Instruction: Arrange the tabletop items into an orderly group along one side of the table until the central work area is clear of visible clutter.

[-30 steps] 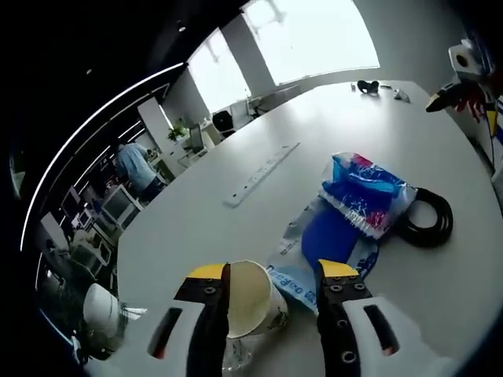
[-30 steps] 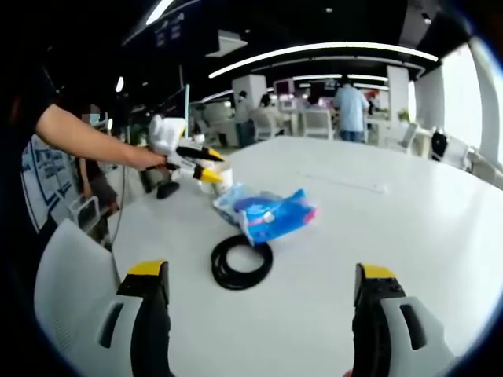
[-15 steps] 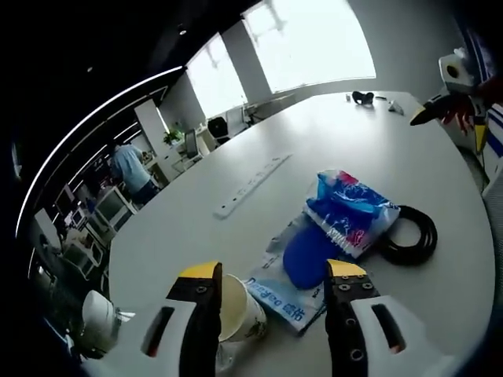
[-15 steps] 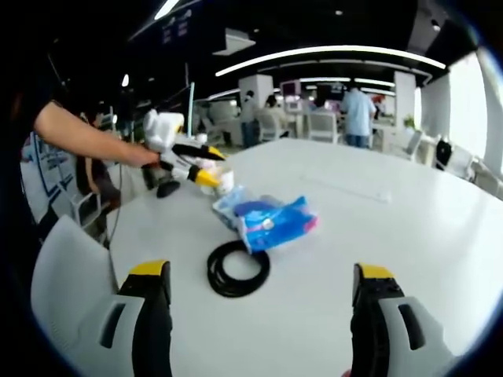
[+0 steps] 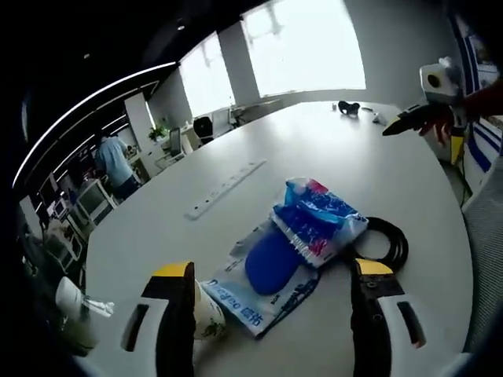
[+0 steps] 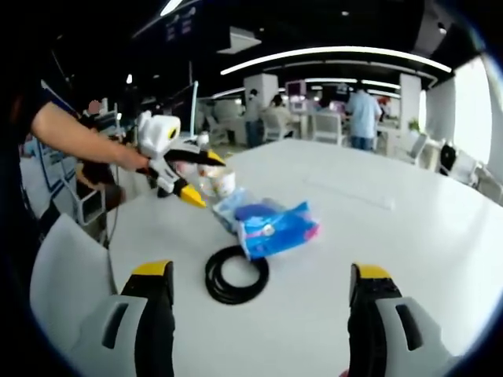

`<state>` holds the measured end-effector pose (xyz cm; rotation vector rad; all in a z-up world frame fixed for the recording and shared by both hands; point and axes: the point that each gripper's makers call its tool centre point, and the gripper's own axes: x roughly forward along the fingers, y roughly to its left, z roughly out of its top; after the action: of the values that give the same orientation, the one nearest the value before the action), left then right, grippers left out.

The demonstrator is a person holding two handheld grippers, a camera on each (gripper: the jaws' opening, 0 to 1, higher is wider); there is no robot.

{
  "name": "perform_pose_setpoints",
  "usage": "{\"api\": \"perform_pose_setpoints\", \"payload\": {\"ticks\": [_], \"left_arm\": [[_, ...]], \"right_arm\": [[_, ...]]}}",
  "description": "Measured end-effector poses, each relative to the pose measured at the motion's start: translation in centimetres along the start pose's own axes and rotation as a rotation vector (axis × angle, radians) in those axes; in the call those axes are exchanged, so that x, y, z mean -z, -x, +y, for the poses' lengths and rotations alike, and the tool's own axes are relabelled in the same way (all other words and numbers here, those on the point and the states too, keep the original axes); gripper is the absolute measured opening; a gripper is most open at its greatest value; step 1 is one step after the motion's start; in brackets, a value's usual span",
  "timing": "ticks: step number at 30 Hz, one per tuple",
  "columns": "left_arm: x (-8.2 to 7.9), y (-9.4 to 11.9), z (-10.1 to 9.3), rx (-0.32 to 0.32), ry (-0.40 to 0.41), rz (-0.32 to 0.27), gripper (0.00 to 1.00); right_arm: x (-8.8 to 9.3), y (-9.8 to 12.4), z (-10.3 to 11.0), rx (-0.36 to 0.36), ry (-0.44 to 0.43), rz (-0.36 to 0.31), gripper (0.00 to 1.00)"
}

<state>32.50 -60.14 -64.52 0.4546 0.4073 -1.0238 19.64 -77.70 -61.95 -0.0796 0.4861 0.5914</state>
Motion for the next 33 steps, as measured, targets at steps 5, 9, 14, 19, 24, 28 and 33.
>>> {"api": "perform_pose_setpoints", "payload": {"ticks": [5,9,14,19,24,28,33], "left_arm": [[0.1,-0.2,-1.4,0.035,-0.004,-0.003,0.81],[0.0,-0.4,-2.3,0.063,-0.004,-0.012,0.79],[0.2,-0.6,-3.4,0.093,-0.012,-0.008,0.74],[0.5,-0.7,-3.7,0.086,-0.032,0.009,0.69],[0.7,-1.0,-4.4,0.092,-0.035,0.015,0.60],[0.9,-1.3,-5.3,0.099,-0.034,0.022,0.51],[1.1,-1.8,-6.0,0.113,-0.045,0.032,0.46]], "right_arm": [[-0.5,-0.1,-0.6,0.010,0.017,-0.009,0.85],[-0.6,-0.1,-1.0,0.018,0.035,-0.008,0.82],[-0.7,-0.4,-1.4,0.018,0.052,0.001,0.76],[-0.1,-1.0,-1.5,0.014,0.077,0.028,0.69],[0.0,-1.5,-1.8,0.018,0.099,0.037,0.58],[0.3,-2.0,-2.1,0.028,0.108,0.046,0.50],[0.4,-2.7,-2.8,0.040,0.117,0.054,0.44]]}}
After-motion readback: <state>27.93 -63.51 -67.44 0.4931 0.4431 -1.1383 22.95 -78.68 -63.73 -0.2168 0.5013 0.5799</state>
